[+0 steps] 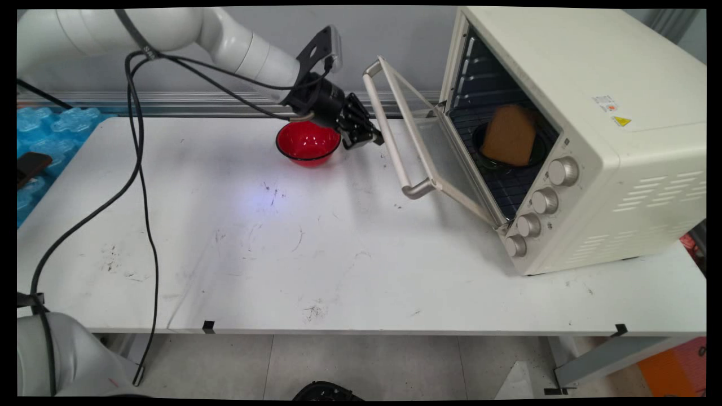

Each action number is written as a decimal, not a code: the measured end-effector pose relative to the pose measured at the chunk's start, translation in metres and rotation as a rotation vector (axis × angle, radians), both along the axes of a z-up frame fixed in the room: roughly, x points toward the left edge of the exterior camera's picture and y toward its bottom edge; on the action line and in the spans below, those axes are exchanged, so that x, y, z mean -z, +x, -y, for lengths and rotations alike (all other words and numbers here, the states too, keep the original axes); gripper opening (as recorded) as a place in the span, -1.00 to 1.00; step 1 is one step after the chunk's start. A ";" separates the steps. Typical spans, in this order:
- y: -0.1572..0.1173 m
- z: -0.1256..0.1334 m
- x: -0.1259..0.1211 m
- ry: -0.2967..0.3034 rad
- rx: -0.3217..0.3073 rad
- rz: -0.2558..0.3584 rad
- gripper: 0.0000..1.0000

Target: Close the oven

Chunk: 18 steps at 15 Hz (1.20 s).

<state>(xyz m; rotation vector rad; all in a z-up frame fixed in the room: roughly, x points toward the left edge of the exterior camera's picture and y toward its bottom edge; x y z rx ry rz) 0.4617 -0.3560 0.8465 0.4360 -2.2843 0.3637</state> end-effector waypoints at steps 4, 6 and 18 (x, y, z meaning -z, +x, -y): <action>-0.004 0.014 -0.014 -0.025 0.029 0.009 -1.00; -0.006 0.020 -0.020 -0.038 0.038 0.011 -1.00; -0.023 0.060 -0.049 -0.109 0.067 -0.005 -1.00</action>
